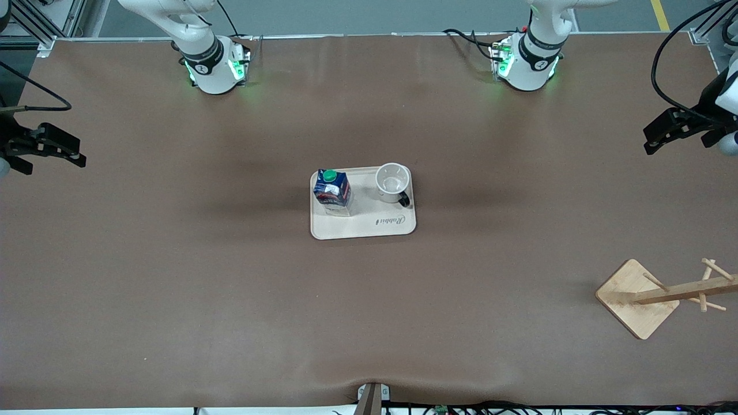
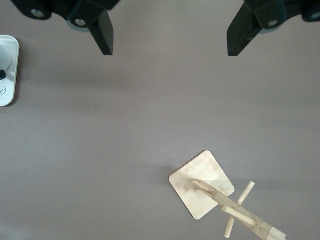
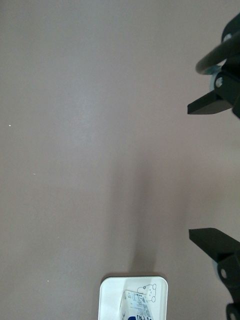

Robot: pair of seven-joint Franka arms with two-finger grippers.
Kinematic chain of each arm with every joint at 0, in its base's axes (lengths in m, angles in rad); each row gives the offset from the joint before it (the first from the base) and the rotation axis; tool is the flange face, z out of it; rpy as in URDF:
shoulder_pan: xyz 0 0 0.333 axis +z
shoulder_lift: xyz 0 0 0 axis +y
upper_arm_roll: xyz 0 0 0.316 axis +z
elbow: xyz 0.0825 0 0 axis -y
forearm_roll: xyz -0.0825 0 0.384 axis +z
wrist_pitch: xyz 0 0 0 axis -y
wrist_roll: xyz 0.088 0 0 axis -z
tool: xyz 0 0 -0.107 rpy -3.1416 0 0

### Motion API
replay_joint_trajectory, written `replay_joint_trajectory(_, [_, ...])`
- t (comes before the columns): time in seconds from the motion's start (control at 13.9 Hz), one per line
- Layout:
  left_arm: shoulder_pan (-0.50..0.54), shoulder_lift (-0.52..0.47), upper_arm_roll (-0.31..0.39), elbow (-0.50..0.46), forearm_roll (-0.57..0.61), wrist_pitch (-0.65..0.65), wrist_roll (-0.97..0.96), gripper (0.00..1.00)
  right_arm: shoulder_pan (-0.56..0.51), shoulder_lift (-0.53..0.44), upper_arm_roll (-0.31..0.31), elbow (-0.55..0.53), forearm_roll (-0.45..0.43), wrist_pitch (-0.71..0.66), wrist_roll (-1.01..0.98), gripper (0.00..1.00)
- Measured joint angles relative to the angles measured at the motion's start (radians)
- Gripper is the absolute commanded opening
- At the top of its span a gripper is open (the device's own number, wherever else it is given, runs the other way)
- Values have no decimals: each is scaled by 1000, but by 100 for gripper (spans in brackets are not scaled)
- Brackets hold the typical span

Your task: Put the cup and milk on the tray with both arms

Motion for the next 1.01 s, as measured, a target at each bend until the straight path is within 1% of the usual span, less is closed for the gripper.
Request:
replay_joint_trajectory(0.72, [-9,7,-4,7,-3,-14,2,100,-1,0,-2,19,-1,1,0,100])
replay_joint_trajectory(1.01, [-10,18,-4,7,-64,-27,2,100,-1,0,-2,19,-1,1,0,100])
